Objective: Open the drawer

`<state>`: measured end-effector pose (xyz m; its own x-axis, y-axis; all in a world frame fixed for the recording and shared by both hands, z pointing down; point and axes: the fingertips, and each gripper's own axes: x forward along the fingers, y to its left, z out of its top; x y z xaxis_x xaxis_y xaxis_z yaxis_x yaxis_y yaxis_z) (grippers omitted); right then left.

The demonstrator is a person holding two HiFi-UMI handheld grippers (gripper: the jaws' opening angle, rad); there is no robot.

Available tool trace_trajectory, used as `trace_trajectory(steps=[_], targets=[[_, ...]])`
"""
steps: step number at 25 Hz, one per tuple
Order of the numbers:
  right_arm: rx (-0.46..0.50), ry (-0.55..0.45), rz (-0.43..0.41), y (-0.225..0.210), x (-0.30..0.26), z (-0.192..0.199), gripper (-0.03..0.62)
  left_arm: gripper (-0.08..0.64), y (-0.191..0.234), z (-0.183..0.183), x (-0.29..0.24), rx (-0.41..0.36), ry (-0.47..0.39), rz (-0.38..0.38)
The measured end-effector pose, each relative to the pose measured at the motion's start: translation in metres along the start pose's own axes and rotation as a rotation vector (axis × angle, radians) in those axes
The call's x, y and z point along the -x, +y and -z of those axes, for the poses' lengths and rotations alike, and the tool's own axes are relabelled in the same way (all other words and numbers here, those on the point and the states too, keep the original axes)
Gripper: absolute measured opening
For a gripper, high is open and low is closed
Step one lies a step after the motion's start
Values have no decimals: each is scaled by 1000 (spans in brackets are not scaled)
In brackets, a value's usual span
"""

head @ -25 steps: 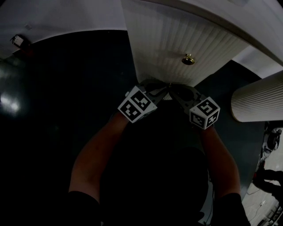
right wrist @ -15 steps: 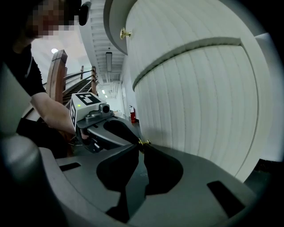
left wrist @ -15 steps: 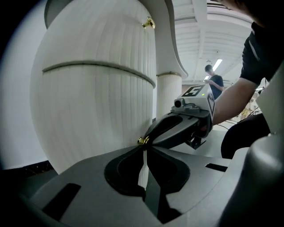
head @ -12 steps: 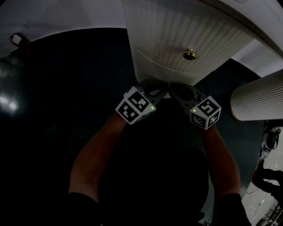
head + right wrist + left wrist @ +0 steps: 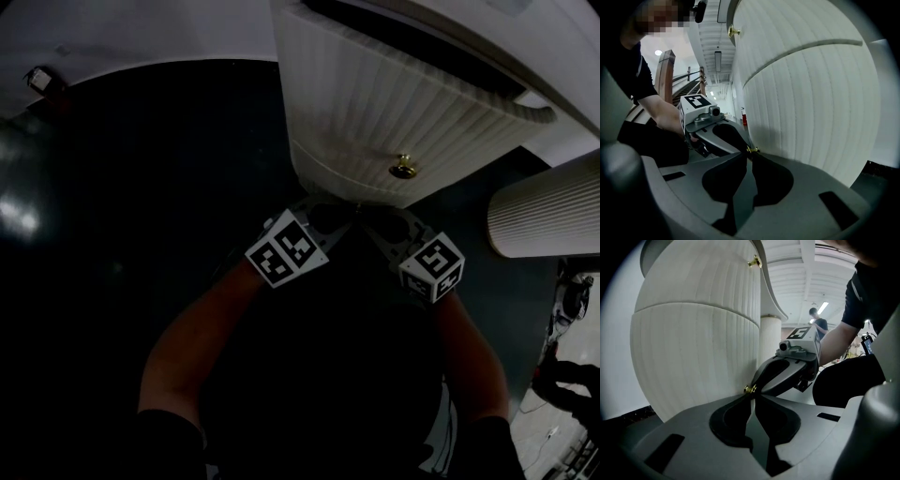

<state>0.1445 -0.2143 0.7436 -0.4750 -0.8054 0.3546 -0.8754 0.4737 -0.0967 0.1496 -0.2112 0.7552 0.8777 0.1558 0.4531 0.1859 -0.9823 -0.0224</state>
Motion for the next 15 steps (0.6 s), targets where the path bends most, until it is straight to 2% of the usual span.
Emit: trace_trajectory(steps=[9, 13, 15], targets=[[-7, 38, -15, 21, 5, 5, 40, 32, -18, 6, 11, 34, -5, 22], [47, 66, -14, 25, 10, 7, 40, 32, -23, 6, 12, 43, -8, 34], [71, 45, -3, 26, 17, -3, 40, 32, -23, 6, 13, 45, -10, 38]])
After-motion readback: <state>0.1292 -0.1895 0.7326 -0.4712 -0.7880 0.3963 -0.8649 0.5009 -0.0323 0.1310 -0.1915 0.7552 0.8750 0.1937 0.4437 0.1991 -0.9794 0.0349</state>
